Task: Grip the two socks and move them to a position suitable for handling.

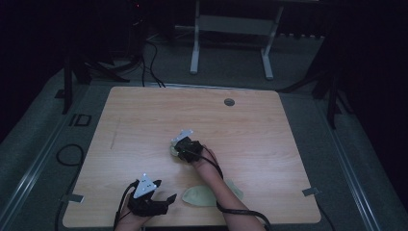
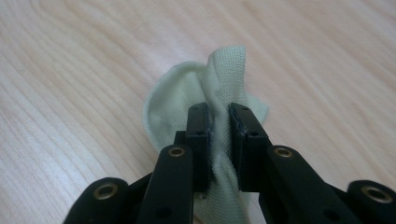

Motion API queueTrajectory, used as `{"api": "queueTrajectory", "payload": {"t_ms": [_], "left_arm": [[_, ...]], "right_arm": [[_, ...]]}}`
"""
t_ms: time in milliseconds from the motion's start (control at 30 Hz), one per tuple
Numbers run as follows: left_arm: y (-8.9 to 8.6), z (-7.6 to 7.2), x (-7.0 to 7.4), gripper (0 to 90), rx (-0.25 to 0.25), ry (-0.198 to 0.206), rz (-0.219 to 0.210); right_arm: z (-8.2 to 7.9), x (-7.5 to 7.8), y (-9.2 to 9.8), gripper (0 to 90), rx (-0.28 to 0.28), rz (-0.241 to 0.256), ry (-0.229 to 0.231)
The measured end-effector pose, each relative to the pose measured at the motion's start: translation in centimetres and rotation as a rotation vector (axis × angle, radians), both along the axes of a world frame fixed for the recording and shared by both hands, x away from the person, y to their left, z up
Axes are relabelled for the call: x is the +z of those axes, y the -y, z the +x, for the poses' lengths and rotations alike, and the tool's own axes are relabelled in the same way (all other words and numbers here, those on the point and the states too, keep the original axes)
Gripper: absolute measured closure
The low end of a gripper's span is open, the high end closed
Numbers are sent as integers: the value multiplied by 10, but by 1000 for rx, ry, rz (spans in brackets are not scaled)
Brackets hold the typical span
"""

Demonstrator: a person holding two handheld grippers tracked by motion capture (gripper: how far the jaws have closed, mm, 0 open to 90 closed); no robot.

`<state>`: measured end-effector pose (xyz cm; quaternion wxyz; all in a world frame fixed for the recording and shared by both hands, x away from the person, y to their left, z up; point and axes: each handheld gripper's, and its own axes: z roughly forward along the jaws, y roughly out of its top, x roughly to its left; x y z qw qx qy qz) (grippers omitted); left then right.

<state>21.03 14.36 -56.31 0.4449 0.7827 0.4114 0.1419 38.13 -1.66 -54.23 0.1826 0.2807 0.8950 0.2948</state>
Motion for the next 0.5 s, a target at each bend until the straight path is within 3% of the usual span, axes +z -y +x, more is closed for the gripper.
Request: {"api": "queueTrajectory", "payload": {"t_ms": [233,500], "left_arm": [[3,-1,-1,222,-23,5,4],[7,-1,0,222,-30,2,11]], "right_arm": [[-6,24,34,789,-31,73,13],[-23,36,73,789,-65,114,18]]}}
